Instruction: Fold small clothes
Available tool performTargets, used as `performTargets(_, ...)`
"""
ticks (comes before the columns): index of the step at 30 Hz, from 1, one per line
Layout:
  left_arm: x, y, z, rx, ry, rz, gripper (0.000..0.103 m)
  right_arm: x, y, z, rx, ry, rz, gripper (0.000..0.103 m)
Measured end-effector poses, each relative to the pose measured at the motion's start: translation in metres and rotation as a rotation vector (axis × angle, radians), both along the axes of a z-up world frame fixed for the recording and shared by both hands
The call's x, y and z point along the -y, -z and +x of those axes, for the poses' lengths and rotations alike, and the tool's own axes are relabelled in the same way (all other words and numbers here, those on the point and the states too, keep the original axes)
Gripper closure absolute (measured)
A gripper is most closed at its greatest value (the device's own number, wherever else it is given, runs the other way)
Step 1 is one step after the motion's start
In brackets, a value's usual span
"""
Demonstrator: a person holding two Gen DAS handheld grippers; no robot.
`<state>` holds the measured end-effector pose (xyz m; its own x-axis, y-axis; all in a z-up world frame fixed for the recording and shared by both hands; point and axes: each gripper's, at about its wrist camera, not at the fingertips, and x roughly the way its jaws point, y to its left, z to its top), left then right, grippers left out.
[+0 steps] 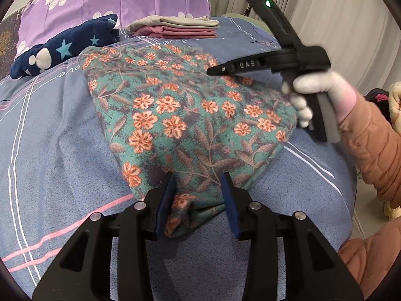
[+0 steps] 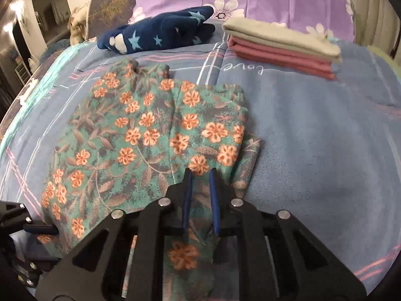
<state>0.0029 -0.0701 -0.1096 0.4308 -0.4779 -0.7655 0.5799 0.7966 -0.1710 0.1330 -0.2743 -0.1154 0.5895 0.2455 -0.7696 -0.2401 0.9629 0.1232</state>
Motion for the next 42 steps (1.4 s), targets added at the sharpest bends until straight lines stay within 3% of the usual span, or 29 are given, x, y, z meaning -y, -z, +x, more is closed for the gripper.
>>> performTargets(4,0.005,-0.003,-0.006,0.031,-0.002,0.037,0.063,0.009,-0.03,-0.027,0.053,0.032,0.092,0.089)
performTargets(7,0.008,-0.003,-0.007,0.039,-0.003,0.058,0.063,-0.001,-0.044,-0.063,0.092,-0.079,0.126,0.089)
performTargets(10,0.009,-0.003,-0.009,0.048,-0.008,0.065,0.062,-0.011,-0.033,-0.087,0.074,-0.152,0.073,0.081)
performTargets(12,0.008,-0.003,-0.009,0.05,-0.009,0.068,0.062,-0.015,-0.002,-0.085,-0.006,-0.106,-0.002,0.082)
performTargets(13,0.008,-0.004,-0.01,0.052,-0.009,0.072,0.062,-0.01,0.009,-0.085,-0.013,-0.089,0.036,0.082)
performTargets(16,0.01,-0.005,-0.012,0.065,-0.01,0.089,0.062,-0.004,0.007,-0.088,-0.007,-0.061,0.096,0.082)
performTargets(25,0.008,-0.006,-0.013,0.073,-0.017,0.086,0.062,-0.008,0.006,-0.099,0.001,-0.054,0.059,0.08)
performTargets(28,0.0,-0.017,-0.013,0.058,-0.015,0.036,0.062,-0.004,-0.003,-0.101,0.003,-0.039,0.086,0.079)
performTargets(31,-0.018,-0.035,-0.006,0.065,-0.039,-0.031,0.061,0.01,-0.02,-0.103,0.035,-0.02,0.139,0.067)
performTargets(35,-0.034,-0.045,0.017,0.098,-0.122,0.005,0.053,0.033,-0.027,-0.09,0.033,0.063,0.133,0.053)
performTargets(39,-0.042,-0.031,0.044,0.057,-0.161,0.04,0.052,0.047,-0.017,-0.076,-0.029,0.082,0.193,0.053)
performTargets(42,-0.05,-0.017,0.062,-0.026,-0.172,-0.029,0.051,0.054,-0.006,-0.067,-0.081,0.087,0.248,0.052)
